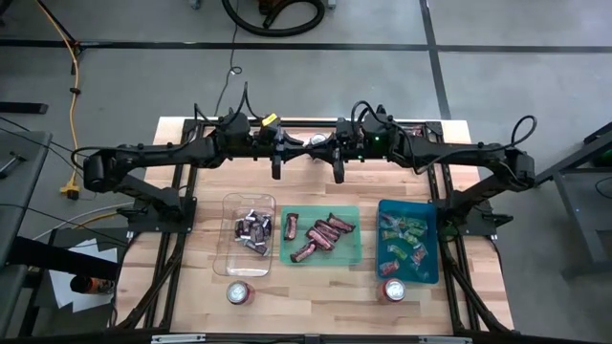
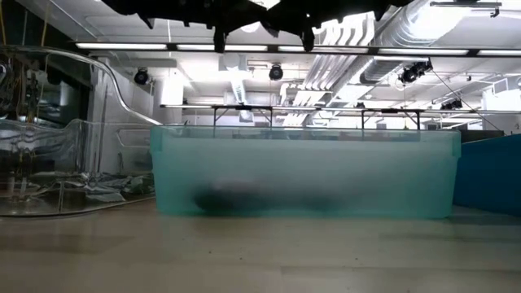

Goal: Organize candy in baskets
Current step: Put the brown white chocolate bar into the transparent bin

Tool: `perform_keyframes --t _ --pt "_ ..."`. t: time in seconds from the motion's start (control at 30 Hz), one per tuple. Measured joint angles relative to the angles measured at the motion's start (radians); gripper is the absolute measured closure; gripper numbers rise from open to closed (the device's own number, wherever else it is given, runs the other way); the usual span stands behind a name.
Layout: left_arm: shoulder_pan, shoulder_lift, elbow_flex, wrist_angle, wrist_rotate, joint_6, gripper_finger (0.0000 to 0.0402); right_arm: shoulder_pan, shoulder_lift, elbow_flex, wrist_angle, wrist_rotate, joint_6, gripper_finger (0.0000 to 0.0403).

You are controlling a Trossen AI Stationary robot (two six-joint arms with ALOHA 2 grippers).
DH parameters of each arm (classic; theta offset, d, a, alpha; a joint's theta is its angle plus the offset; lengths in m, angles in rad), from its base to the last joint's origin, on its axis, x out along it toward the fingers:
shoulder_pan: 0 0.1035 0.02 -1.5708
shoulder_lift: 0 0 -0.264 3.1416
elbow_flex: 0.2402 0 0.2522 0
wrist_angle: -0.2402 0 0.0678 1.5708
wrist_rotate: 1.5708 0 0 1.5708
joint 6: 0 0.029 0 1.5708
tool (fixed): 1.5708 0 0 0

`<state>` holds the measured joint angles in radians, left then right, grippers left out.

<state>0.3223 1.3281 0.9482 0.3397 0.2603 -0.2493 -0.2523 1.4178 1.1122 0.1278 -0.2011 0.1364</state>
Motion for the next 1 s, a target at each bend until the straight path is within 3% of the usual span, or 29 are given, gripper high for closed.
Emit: perform_keyframes --t 0.13,0.27,0.43,0.57,0.7,0.8,1.0 --pt "0.013 -0.001 0.000 -0.008 0.002 0.000 0.0399 -0.001 -0.009 0.000 -0.028 0.034 0.023 0.0288" --pt "0.045 -0.046 0.000 -0.131 0.000 0.019 0.0400 0.001 -0.053 -0.001 -0.096 0.072 -0.024 0.0226" --pt "0.096 -0.170 0.000 -0.415 -0.003 0.052 0.0401 -0.013 -0.121 -0.001 -0.213 0.228 -0.090 0.0182" --pt "0.086 -0.294 0.000 -0.775 -0.006 0.019 0.0401 -0.036 -0.137 0.000 -0.270 0.274 -0.063 0.0175" --pt "-0.027 -0.404 -0.052 -1.001 -0.002 -0.143 0.0401 -0.052 -0.129 0.000 -0.320 0.273 -0.035 0.0176" --pt "-0.177 -0.489 -0.162 -0.941 -0.016 -0.360 0.0401 -0.061 -0.122 -0.001 -0.368 0.273 -0.034 0.0176" --pt "-0.471 -0.552 -0.386 -0.813 -0.242 -0.701 0.0401 -0.062 -0.120 -0.001 -0.415 0.273 -0.032 0.0176"
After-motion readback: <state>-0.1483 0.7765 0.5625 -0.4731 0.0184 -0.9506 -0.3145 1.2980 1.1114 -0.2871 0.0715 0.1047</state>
